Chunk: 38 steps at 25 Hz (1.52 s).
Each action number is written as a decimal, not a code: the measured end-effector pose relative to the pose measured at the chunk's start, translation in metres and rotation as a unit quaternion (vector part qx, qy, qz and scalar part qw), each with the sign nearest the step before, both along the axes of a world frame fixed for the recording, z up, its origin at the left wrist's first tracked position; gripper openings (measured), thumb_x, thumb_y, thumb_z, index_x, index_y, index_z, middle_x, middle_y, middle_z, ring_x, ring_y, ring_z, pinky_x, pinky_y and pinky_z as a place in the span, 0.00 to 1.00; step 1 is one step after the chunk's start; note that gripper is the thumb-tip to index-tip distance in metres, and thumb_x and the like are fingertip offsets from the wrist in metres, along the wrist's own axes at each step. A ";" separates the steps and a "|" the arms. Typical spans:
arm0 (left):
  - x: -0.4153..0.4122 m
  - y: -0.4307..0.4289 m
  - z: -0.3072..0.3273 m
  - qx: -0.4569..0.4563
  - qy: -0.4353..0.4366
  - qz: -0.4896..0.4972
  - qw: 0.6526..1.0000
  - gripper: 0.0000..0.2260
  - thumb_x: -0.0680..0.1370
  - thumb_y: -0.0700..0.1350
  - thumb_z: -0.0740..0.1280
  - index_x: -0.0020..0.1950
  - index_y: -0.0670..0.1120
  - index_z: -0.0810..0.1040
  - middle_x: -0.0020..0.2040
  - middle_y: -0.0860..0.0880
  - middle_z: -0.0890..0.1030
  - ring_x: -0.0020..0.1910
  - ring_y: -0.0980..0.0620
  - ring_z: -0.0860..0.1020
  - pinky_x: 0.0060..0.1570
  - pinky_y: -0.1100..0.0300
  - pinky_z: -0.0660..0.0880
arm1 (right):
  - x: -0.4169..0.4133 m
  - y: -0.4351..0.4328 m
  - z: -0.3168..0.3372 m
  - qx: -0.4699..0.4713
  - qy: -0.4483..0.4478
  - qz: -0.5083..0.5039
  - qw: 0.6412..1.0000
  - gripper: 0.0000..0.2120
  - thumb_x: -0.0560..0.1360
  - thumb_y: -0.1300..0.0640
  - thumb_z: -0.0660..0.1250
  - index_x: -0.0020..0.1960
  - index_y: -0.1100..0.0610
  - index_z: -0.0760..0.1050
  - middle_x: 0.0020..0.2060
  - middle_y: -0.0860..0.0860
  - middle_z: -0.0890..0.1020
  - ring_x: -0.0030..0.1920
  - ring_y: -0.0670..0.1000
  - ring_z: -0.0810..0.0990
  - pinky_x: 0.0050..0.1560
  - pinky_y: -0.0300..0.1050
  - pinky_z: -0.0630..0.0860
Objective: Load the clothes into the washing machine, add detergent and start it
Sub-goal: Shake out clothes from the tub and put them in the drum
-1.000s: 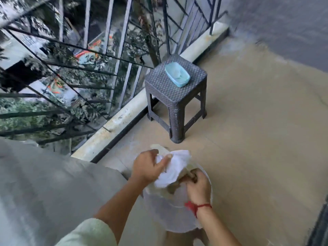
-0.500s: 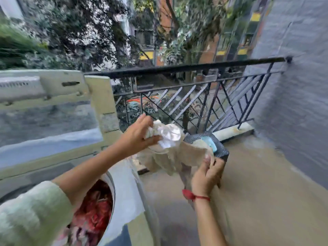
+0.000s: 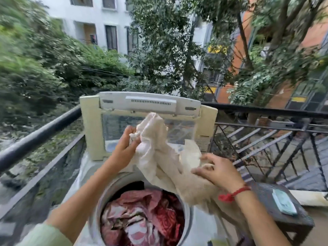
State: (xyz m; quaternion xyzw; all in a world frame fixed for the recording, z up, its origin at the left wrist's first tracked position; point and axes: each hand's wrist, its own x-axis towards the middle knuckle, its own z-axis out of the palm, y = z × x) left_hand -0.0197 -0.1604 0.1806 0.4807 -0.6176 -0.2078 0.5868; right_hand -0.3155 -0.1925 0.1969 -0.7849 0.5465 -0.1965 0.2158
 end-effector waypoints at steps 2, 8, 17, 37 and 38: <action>0.042 0.020 -0.008 -0.011 0.092 0.060 0.994 0.17 0.72 0.60 0.58 0.44 0.46 0.67 0.39 0.47 0.69 0.39 0.56 0.69 0.40 0.61 0.67 | 0.031 -0.006 -0.024 0.044 0.202 0.051 0.977 0.30 0.66 0.43 0.72 0.65 0.46 0.68 0.59 0.50 0.76 0.58 0.51 0.76 0.55 0.43 0.72; 0.119 0.036 -0.021 0.053 0.162 0.019 0.985 0.15 0.68 0.61 0.67 0.43 0.51 0.74 0.38 0.52 0.75 0.36 0.55 0.72 0.37 0.59 0.69 | 0.089 -0.031 -0.093 -0.044 0.484 0.019 0.874 0.20 0.78 0.65 0.54 0.69 0.58 0.65 0.67 0.55 0.70 0.64 0.57 0.73 0.61 0.53 0.71; 0.116 0.029 -0.031 0.190 0.249 -0.177 0.933 0.31 0.62 0.56 0.78 0.56 0.41 0.72 0.42 0.46 0.78 0.36 0.52 0.79 0.34 0.62 0.77 | 0.160 -0.032 -0.166 0.228 0.117 0.202 0.945 0.55 0.57 0.39 0.72 0.76 0.46 0.46 0.67 0.51 0.72 0.64 0.51 0.73 0.61 0.44 0.72; 0.095 -0.011 0.016 -0.197 -0.011 0.304 0.932 0.06 0.79 0.36 0.57 0.51 0.47 0.69 0.43 0.58 0.72 0.40 0.64 0.71 0.40 0.66 0.68 | 0.063 -0.049 -0.001 -0.311 -0.370 -0.113 0.868 0.04 0.73 0.61 0.65 0.43 0.55 0.70 0.32 0.44 0.72 0.32 0.38 0.71 0.33 0.30 0.66; 0.087 -0.008 0.017 -0.202 0.000 0.295 0.934 0.05 0.80 0.37 0.56 0.51 0.47 0.68 0.42 0.59 0.72 0.39 0.65 0.71 0.39 0.67 0.67 | 0.064 -0.042 -0.004 -0.292 -0.359 -0.062 0.884 0.04 0.73 0.60 0.65 0.43 0.53 0.70 0.32 0.43 0.73 0.33 0.39 0.71 0.34 0.31 0.67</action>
